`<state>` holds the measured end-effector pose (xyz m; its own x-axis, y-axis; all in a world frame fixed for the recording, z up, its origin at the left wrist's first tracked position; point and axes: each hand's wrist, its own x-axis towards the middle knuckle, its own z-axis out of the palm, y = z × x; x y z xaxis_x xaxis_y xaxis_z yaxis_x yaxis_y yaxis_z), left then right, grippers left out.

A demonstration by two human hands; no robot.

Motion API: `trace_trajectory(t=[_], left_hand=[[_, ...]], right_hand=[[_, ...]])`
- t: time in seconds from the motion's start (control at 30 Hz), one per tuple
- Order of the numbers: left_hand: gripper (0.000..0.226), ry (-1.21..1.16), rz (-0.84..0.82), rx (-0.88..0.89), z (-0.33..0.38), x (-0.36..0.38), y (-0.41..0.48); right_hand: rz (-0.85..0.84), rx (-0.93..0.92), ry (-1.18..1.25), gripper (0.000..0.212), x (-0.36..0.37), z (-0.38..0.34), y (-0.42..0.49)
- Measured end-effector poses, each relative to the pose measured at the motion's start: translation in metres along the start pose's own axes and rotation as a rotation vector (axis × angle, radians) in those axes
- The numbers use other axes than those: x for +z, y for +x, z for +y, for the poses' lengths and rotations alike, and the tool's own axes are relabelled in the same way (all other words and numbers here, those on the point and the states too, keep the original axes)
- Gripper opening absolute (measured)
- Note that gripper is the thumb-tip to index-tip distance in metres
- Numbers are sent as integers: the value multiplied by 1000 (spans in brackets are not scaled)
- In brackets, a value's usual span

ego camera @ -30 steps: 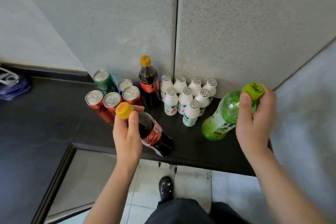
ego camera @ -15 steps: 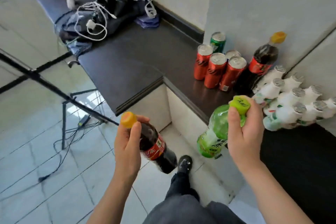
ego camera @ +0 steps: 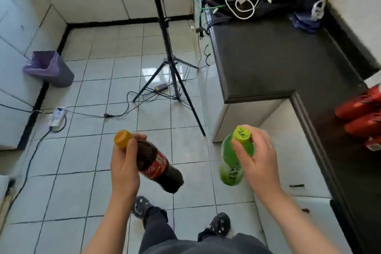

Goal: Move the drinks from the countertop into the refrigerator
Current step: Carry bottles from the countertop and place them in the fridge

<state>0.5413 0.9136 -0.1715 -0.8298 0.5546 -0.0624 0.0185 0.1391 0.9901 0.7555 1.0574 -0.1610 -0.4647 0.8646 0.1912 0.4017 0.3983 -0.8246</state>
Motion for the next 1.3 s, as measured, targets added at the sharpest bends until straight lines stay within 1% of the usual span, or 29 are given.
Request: trace_trajectory(t=[0.13,0.23,0.33,0.43,0.53,0.6,0.7,0.83,0.87,0.97,1.1,1.17,1.23,1.3], left_hand=[[36,-49,116,-47,-11,-69,17],[34,-56,226,-84,-25,-139,31],[29,-89,379,-147,-38,-218,46],[32,-95,522,-153,-52,-296,61],[33,-90,647,-136,-59,-364,71],[35,-91,727,-122,-58,-403,75],[39,-96,840,-116,-58,-451,78],[54,-140,1002,-127,-61,-496,87],[53,-151,1036,-144,-63,-506,91],[37,-170,1106,-185,-70,-535,108],[31,-176,1163,-198,-74,-582,150],[30,-194,1214,-206,-70,-606,176],[28,-187,1272,-211,-64,-629,200],[21,-174,1339,-209,-58,-654,223]], right_hand=[[-125,-44,22,23,80,-41,14],[-232,-87,40,23,152,-86,24],[-314,-150,75,23,230,-135,29],[-403,-214,141,20,312,-187,36],[-491,-320,173,30,389,-237,41],[-558,-387,179,29,433,-268,43],[-627,-462,215,29,487,-311,43],[-720,-521,279,28,555,-358,43],[-750,-533,288,27,572,-367,43],[-849,-562,328,17,624,-389,45],[-969,-630,345,13,699,-423,54],[-1022,-669,353,15,737,-447,63],[-1065,-724,373,21,773,-474,68],[-1101,-803,408,21,809,-504,72]])
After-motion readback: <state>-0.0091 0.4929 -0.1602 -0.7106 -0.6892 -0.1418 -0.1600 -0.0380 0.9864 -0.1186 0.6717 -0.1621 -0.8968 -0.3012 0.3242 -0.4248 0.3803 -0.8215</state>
